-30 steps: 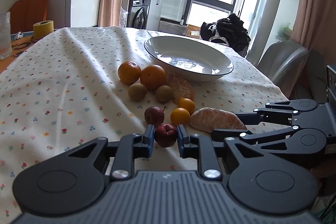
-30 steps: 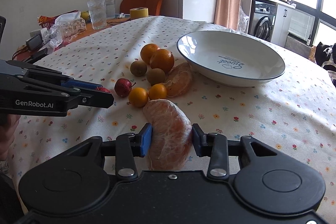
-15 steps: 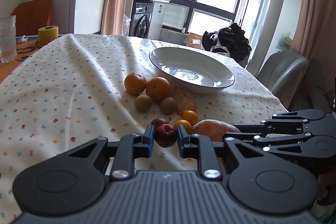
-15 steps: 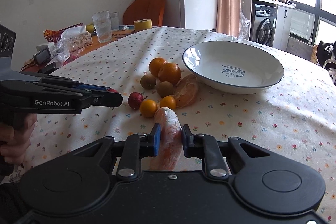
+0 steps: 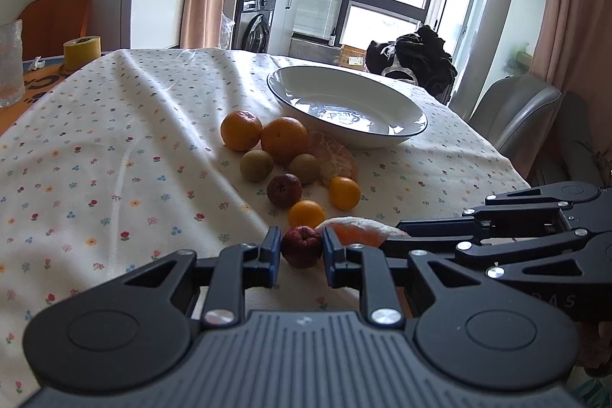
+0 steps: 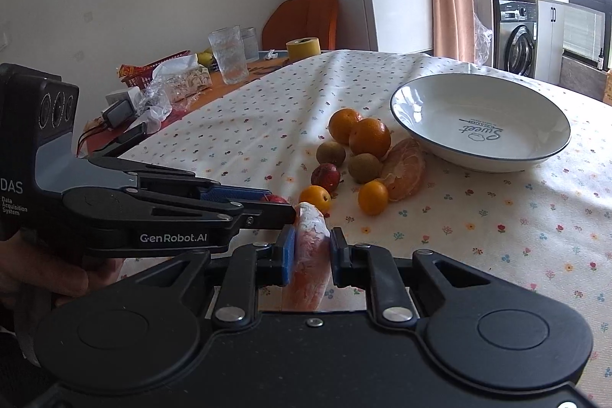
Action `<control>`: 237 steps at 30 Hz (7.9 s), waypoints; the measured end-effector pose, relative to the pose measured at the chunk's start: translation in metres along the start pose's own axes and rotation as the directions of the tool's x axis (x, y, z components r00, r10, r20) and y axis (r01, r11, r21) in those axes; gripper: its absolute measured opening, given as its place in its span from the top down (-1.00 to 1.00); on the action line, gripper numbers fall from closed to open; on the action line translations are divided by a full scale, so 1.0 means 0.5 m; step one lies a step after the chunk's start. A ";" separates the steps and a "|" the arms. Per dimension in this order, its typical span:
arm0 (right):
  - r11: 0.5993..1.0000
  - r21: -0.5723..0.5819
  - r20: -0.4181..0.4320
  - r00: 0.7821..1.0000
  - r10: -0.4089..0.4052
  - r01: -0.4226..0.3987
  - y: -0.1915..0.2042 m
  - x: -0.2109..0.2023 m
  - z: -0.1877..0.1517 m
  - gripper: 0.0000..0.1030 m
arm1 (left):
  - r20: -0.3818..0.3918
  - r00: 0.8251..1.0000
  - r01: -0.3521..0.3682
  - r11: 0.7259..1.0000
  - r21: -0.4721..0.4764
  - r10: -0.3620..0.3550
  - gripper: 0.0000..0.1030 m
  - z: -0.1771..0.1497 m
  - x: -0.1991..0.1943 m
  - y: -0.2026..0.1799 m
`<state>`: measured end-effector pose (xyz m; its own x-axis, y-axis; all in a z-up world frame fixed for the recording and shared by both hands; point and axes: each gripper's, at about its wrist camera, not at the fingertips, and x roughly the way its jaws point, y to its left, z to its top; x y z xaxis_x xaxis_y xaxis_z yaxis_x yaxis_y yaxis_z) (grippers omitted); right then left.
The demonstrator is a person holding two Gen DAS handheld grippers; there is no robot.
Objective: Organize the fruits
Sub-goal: 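Carry the tangerine with the right tool while the left tool carries the plum over the white bowl, then open the right tool to drop the tangerine while the left tool releases the plum into the bowl, then move the left tool back to the fruit pile and grasp a small orange fruit, then grasp another small orange fruit with the right tool while the left tool lifts its fruit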
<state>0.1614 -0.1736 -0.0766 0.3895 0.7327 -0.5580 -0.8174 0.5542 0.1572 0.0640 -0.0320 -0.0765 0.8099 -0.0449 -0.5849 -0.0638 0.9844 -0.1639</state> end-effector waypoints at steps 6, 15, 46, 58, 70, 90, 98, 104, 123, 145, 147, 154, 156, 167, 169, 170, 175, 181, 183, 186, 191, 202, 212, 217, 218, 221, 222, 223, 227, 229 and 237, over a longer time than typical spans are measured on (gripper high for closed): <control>0.998 0.053 0.002 1.000 0.017 -0.017 -0.010 0.005 -0.001 0.66 | -0.013 1.000 -0.001 1.000 -0.001 0.001 0.59 -0.008 0.007 0.003; 0.999 0.051 0.034 0.999 -0.003 0.001 -0.014 -0.004 0.008 0.68 | -0.005 1.000 0.005 1.000 -0.004 -0.006 0.59 -0.002 0.003 0.003; 0.977 0.063 0.192 0.958 -0.213 0.205 -0.098 -0.078 0.120 0.68 | 0.138 0.990 -0.022 0.999 0.046 0.016 0.59 0.176 0.004 -0.021; 0.955 0.101 0.187 0.938 -0.293 0.279 -0.159 -0.020 0.133 0.68 | 0.098 0.995 -0.026 0.999 0.044 0.022 0.59 0.238 0.102 -0.021; 0.938 0.173 0.165 0.930 -0.330 0.302 -0.221 0.023 0.150 0.68 | 0.051 0.999 0.005 0.999 0.053 -0.007 0.59 0.271 0.194 -0.031; 0.901 0.211 0.131 0.903 -0.409 0.378 -0.285 0.043 0.196 0.65 | 0.093 0.995 -0.042 0.997 0.061 0.036 -0.19 0.284 0.171 -0.032; 0.905 0.208 0.122 0.909 -0.400 0.370 -0.261 0.041 0.198 0.34 | 0.126 0.990 -0.071 0.996 0.048 0.064 -0.70 0.283 0.120 -0.016; 0.917 0.180 0.139 0.914 -0.382 0.356 -0.218 0.019 0.197 -0.33 | 0.106 0.991 -0.086 0.995 0.042 0.081 -0.73 0.280 0.098 -0.007; 0.953 0.103 0.182 0.937 -0.299 0.284 -0.103 -0.028 0.179 -1.00 | 0.118 0.988 -0.106 0.994 0.033 0.101 -0.83 0.227 -0.005 0.020; 0.963 0.102 0.136 0.955 -0.262 0.249 -0.034 -0.020 0.123 -1.00 | 0.061 0.992 -0.111 0.994 -0.007 0.112 -0.84 0.133 -0.045 0.078; 0.963 0.107 0.130 0.957 -0.259 0.246 -0.033 -0.018 0.120 -1.00 | 0.051 0.993 -0.109 0.994 -0.013 0.110 -0.84 0.125 -0.043 0.082; 0.964 0.130 0.108 0.963 -0.247 0.232 -0.031 -0.012 0.106 -1.00 | 0.044 0.995 -0.087 0.996 -0.036 0.088 -0.84 0.103 -0.044 0.091; 0.965 0.136 0.100 0.966 -0.239 0.225 -0.032 -0.010 0.098 -1.00 | 0.045 0.996 -0.078 0.996 -0.033 0.079 -0.84 0.096 -0.042 0.087; 0.964 0.179 0.051 0.977 -0.207 0.195 -0.032 0.011 0.061 -0.91 | 0.072 0.997 -0.038 0.999 -0.022 0.040 -0.74 0.074 -0.022 0.057; 0.964 0.181 0.045 0.977 -0.206 0.195 -0.033 0.016 0.056 -0.82 | 0.067 0.997 -0.039 0.999 -0.022 0.041 -0.68 0.072 -0.015 0.054; 0.964 0.183 0.040 0.978 -0.205 0.195 -0.034 0.019 0.054 -0.76 | 0.062 0.997 -0.032 0.999 -0.025 0.034 -0.62 0.070 -0.011 0.054; 0.958 0.210 0.011 0.979 -0.202 0.195 -0.052 0.028 0.042 -0.40 | 0.033 0.999 0.006 1.000 -0.029 -0.005 -0.25 0.060 0.014 0.050; 0.956 0.207 -0.006 0.977 -0.212 0.209 -0.065 0.030 0.034 -0.25 | 0.008 0.999 0.045 0.998 -0.039 -0.045 0.00 0.058 0.047 0.039; 0.953 0.207 -0.011 0.975 -0.222 0.220 -0.069 0.030 0.032 -0.24 | -0.002 0.998 0.056 0.998 -0.037 -0.056 0.06 0.057 0.058 0.033; 0.951 0.209 -0.016 0.974 -0.227 0.226 -0.079 0.027 0.029 -0.24 | -0.018 0.997 0.069 0.997 -0.032 -0.070 0.07 0.055 0.072 0.023; 0.951 0.218 -0.016 0.975 -0.221 0.219 -0.088 0.025 0.026 -0.24 | -0.034 0.998 0.058 0.998 -0.020 -0.059 0.20 0.044 0.095 0.014; 0.967 0.176 -0.029 0.982 -0.184 0.187 -0.070 0.061 0.035 -0.20 | -0.020 0.998 0.058 0.997 -0.055 -0.060 0.57 0.044 0.066 0.044; 0.973 0.150 -0.044 0.985 -0.168 0.173 -0.047 0.103 0.051 -0.06 | 0.003 1.000 0.026 0.997 -0.066 -0.026 0.57 0.045 0.038 0.076; 0.974 0.131 -0.051 0.983 -0.179 0.184 -0.041 0.121 0.046 0.35 | 0.013 1.000 0.008 0.997 -0.079 -0.007 0.57 0.047 0.028 0.093; 0.974 0.131 -0.049 0.983 -0.178 0.183 -0.042 0.119 0.046 0.53 | 0.013 1.000 0.005 0.996 -0.084 -0.004 0.57 0.048 0.028 0.096; 0.977 0.146 -0.042 0.988 -0.150 0.154 -0.049 0.111 0.045 0.60 | 0.017 1.000 -0.008 0.996 -0.089 0.009 0.57 0.052 0.027 0.098; 0.977 0.142 -0.039 0.987 -0.155 0.159 -0.049 0.108 0.045 0.60 | 0.020 1.000 -0.011 0.996 -0.090 0.013 0.57 0.054 0.025 0.098; 0.977 0.145 -0.036 0.987 -0.154 0.158 -0.050 0.105 0.047 0.60 | 0.023 1.000 -0.011 0.996 -0.090 0.013 0.57 0.055 0.023 0.099; 0.976 0.145 -0.020 0.987 -0.162 0.163 -0.049 0.087 0.058 0.60 | 0.041 0.999 -0.013 0.995 -0.098 0.017 0.57 0.061 0.011 0.105; 0.975 0.145 -0.006 0.986 -0.168 0.167 -0.046 0.075 0.065 0.60 | 0.051 0.999 -0.014 0.995 -0.097 0.019 0.57 0.065 0.002 0.106; 0.974 0.143 0.032 0.983 -0.182 0.176 -0.037 0.041 0.086 0.60 | 0.094 0.995 -0.014 0.996 -0.092 0.023 0.57 0.081 -0.036 0.102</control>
<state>0.2027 -0.1520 -0.0559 0.5450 0.6317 -0.5513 -0.6670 0.7251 0.1714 0.0698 0.0261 -0.0422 0.8593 -0.0061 -0.5115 -0.1286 0.9652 -0.2276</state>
